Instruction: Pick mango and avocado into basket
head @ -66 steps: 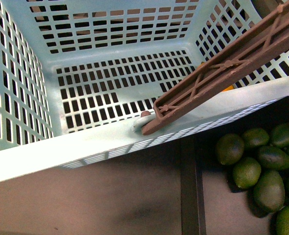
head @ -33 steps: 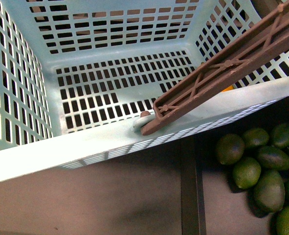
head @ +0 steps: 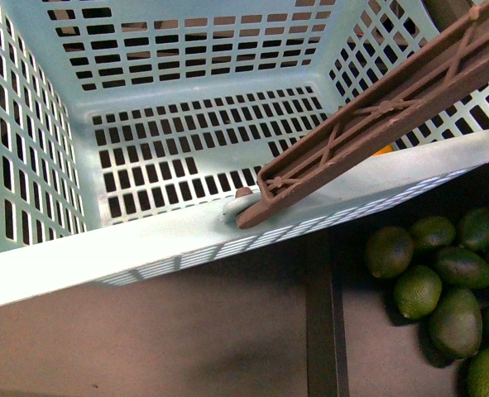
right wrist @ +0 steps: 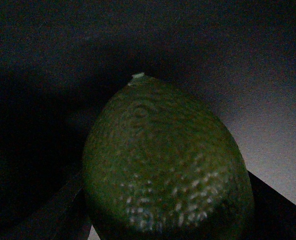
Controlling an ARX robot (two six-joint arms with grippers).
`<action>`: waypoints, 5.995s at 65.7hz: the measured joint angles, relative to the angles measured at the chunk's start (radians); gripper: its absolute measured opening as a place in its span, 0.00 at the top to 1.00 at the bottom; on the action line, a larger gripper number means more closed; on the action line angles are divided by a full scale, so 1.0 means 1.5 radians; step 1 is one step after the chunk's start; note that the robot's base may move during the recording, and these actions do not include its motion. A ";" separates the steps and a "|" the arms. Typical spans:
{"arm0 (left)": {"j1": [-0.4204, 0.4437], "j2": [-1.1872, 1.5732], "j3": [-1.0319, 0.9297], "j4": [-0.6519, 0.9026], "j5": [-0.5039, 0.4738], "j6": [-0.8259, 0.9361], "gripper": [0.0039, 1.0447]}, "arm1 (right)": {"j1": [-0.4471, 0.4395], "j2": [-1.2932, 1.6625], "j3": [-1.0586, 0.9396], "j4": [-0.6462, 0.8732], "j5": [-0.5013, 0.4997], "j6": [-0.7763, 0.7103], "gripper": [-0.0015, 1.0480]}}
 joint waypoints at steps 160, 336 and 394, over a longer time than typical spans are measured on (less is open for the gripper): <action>0.000 0.000 0.000 0.000 -0.002 0.000 0.87 | 0.553 -0.702 -0.370 0.214 -0.152 0.195 0.35; -0.001 0.001 0.000 0.000 -0.002 0.000 0.87 | 0.392 -1.740 -0.956 -0.074 0.036 0.121 0.98; 0.000 0.001 0.000 0.000 -0.002 0.001 0.87 | 0.392 -1.758 -0.956 -0.081 0.036 0.121 0.10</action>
